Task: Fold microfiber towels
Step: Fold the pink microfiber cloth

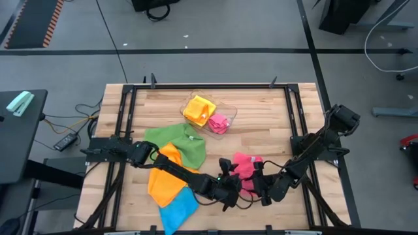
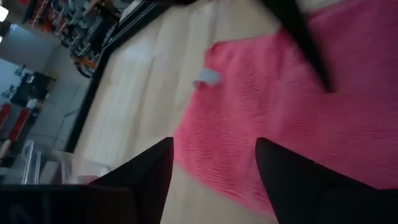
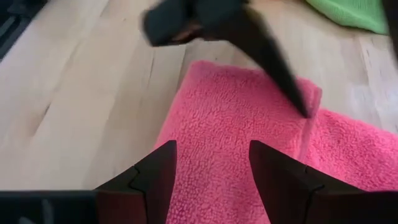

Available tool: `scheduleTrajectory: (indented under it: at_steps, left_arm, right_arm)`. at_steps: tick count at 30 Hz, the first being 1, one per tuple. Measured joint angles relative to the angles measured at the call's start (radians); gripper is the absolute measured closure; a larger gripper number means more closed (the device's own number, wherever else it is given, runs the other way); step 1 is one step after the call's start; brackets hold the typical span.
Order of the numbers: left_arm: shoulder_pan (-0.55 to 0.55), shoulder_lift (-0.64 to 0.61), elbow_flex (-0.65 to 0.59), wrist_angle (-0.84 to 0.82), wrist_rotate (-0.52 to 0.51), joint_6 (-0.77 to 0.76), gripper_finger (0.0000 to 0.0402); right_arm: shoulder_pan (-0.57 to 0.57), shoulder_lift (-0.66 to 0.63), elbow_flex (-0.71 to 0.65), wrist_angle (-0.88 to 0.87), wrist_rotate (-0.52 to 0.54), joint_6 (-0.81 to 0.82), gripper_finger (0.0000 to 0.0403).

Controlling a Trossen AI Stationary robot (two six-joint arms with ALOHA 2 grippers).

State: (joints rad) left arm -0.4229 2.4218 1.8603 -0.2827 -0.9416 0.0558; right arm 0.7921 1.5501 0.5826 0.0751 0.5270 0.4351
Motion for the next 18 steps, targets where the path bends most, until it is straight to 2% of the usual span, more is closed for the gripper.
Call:
scheduleTrajectory:
  at_steps: [6,11,18]
  left_arm:
    - [0.048,0.020,-0.002,-0.013,0.092,-0.067,0.0192]
    - [0.045,0.023,-0.002,-0.008,0.093,-0.088,0.0214]
    - [0.001,0.000,-0.002,-0.002,0.058,0.005,0.0241]
  right_arm:
    - [0.000,-0.001,0.035,-0.090,0.000,0.020,0.0192]
    - [0.000,-0.001,0.034,-0.122,0.014,0.060,0.0192]
    - [0.000,-0.001,0.034,-0.193,0.019,0.096,0.0192]
